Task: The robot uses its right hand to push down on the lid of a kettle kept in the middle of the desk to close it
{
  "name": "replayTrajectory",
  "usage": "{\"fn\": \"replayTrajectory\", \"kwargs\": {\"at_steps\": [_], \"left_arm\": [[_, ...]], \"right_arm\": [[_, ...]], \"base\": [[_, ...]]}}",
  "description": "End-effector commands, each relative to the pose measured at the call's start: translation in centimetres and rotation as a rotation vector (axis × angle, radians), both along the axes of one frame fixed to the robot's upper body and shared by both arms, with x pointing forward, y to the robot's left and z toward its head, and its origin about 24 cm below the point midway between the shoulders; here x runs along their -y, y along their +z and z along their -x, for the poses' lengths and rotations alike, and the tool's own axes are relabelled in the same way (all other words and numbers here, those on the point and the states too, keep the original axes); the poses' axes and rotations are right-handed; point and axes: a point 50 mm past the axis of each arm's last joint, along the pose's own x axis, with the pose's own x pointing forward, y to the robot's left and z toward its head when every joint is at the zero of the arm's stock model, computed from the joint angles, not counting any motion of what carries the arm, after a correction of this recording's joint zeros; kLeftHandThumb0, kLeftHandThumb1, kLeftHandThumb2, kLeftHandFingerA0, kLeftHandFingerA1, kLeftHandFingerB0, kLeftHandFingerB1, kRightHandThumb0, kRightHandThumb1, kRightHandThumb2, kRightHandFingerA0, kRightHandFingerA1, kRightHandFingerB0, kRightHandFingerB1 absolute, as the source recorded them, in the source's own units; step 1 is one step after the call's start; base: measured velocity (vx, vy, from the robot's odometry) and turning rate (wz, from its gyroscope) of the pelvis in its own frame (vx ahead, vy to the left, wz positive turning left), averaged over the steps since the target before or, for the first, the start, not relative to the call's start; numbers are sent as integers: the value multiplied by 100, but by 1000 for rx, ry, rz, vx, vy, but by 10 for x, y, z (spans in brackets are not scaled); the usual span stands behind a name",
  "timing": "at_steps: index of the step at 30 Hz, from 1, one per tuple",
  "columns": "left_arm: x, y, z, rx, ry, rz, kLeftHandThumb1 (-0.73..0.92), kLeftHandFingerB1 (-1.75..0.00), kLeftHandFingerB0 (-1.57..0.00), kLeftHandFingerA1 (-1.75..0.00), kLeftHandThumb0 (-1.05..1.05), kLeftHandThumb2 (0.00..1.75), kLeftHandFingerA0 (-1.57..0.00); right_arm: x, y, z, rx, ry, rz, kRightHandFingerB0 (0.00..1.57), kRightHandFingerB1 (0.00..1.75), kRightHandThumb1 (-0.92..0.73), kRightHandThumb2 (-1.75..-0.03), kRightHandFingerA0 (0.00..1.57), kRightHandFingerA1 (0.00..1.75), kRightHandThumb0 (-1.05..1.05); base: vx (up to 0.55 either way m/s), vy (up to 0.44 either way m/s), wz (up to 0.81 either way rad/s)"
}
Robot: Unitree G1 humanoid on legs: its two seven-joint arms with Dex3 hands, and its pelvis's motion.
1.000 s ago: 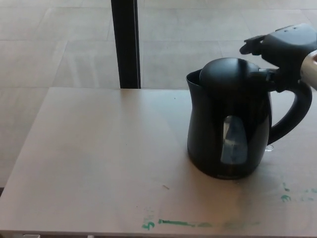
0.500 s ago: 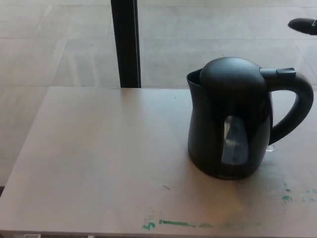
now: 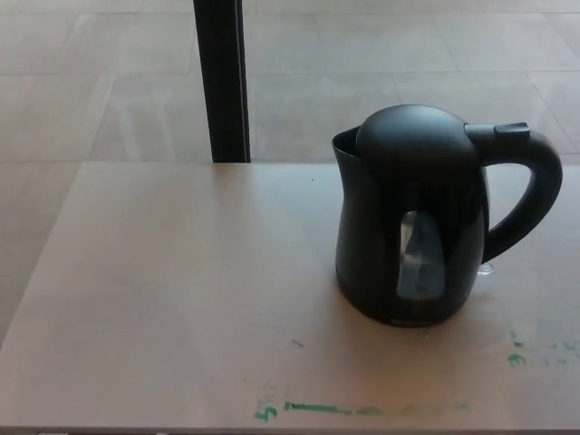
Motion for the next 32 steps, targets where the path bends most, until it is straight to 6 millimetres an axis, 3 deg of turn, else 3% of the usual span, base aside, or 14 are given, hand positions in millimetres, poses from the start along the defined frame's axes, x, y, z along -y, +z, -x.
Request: {"fn": "replayTrajectory", "kwargs": {"at_steps": [1,8,9,10,14,15,18,20,24,26,27,29,30,32], "left_arm": [[-1,-1,7,-16,22,-9,68,-36,-36,-48,-67,61,-51],[0,-2,5,-8,-2,-8,66,-35,-37,-46,-71,60,-49],[1,-2,3,-12,-23,-13,68,-35,-35,-45,-71,61,-47],[2,-2,2,-4,-16,-6,67,-35,-36,-46,-70,60,-47],[2,-1,-2,-5,-23,-15,68,-35,-35,-46,-71,61,-52],[2,-1,-4,10,-20,-13,68,-34,-35,-48,-70,60,-53],[4,-2,-10,34,-3,-5,55,-49,-30,-61,-73,92,-47],[5,-3,-10,17,-20,-17,69,-35,-36,-48,-71,61,-49],[5,-1,-11,15,-46,-22,71,-34,-32,-47,-70,62,-48],[5,-1,-11,18,-38,-15,69,-34,-33,-47,-72,61,-45],[5,-2,-12,21,-24,-10,68,-34,-34,-48,-69,61,-48],[6,-2,-14,22,-16,-5,69,-34,-34,-49,-71,61,-50],[5,-2,-14,22,-24,-7,70,-34,-33,-50,-69,61,-50],[5,-1,-14,26,-31,-9,71,-34,-33,-48,-67,61,-49]], "right_arm": [[41,-43,58,77,-52,-235,40,35,-77,-65,33,56,-82],[58,-148,134,131,-255,-465,39,33,-78,-64,45,41,-70],[59,-157,144,136,-283,-503,22,45,-60,-101,40,56,-63],[60,-172,156,149,-305,-546,35,35,-72,-66,42,43,-68],[62,-216,188,177,-422,-686,38,35,-77,-63,46,42,-64],[62,-241,206,205,-517,-804,23,44,-61,-97,39,55,-68],[54,-260,223,251,-602,-875,37,49,-62,-92,44,83,-57],[53,-271,233,271,-647,-919,36,49,-62,-90,51,86,-56],[49,-292,246,287,-722,-1032,23,47,-62,-97,36,56,-61],[47,-298,254,253,-737,-1044,36,37,-78,-63,41,51,-58],[46,-300,254,252,-749,-1049,34,51,-63,-93,40,62,-62],[44,-306,256,266,-771,-1070,39,54,-62,-96,47,72,-58],[43,-308,256,256,-776,-1068,40,38,-78,-63,50,62,-58],[41,-310,257,216,-774,-1064,35,35,-81,-64,49,57,-59]], "base": [[0,0,0],[0,0,0],[0,0,0],[0,0,0],[0,0,0],[0,0,0],[0,0,0],[0,0,0],[0,0,0],[0,0,0],[0,0,0],[0,0,0],[0,0,0],[0,0,0]]}}
